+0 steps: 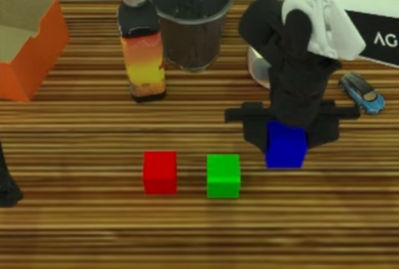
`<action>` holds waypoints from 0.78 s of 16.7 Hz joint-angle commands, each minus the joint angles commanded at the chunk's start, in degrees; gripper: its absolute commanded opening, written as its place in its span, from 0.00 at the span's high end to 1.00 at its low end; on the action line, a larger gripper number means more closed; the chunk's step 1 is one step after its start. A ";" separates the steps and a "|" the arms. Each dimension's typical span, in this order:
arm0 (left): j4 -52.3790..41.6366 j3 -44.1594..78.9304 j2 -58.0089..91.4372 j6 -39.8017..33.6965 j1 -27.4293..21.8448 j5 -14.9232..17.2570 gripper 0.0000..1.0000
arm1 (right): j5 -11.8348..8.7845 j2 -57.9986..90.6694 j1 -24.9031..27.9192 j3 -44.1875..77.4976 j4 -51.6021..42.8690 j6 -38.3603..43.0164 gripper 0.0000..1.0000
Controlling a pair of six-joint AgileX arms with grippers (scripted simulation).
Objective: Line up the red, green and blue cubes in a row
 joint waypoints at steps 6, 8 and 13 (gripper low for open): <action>0.00 0.00 0.00 0.00 0.00 0.00 0.00 | -0.14 0.48 -0.01 -0.67 1.04 0.14 1.00; 0.00 0.00 0.00 0.00 0.00 0.00 0.00 | -0.19 1.40 0.14 -2.44 3.79 0.10 1.00; 0.00 0.00 0.00 0.00 0.00 0.00 0.00 | -0.04 4.63 0.34 -8.18 12.77 0.36 1.00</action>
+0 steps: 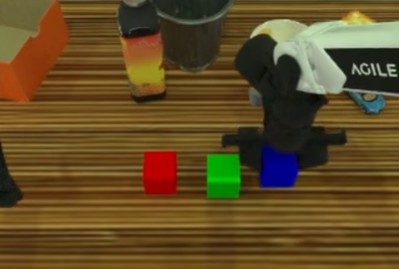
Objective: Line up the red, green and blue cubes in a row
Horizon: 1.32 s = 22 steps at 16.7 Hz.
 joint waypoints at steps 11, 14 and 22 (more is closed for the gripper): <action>0.00 0.00 0.00 0.00 0.00 0.00 0.00 | 0.09 0.50 0.02 -0.91 1.48 0.08 0.55; 0.00 0.00 0.00 0.00 0.00 0.00 0.00 | 0.09 0.50 0.02 -0.91 1.48 0.08 0.32; 0.00 0.00 0.00 0.00 0.00 0.00 0.00 | 0.09 0.50 0.02 -0.91 1.48 0.08 0.00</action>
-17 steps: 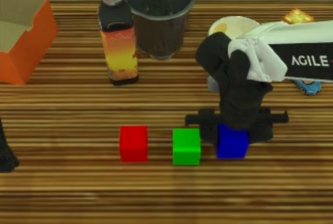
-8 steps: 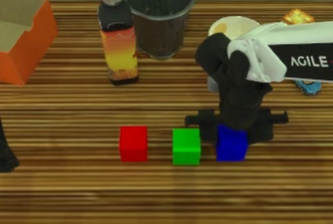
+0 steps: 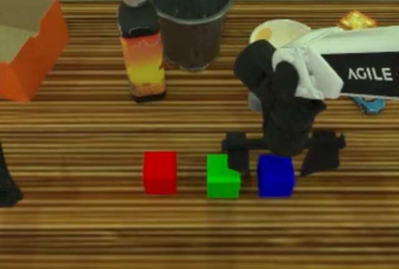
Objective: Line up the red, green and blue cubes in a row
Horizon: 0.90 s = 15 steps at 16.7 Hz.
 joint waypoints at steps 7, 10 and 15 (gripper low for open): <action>0.00 0.00 0.00 0.00 0.00 0.00 0.00 | -0.06 -0.37 0.04 0.84 -1.00 0.00 0.00; 0.00 0.00 0.00 0.00 0.00 0.00 0.00 | -0.19 -2.34 0.44 4.15 -6.76 -0.11 0.00; 0.00 0.00 0.00 0.00 0.00 0.00 0.00 | -0.04 -5.62 0.52 8.52 -14.09 -0.03 0.00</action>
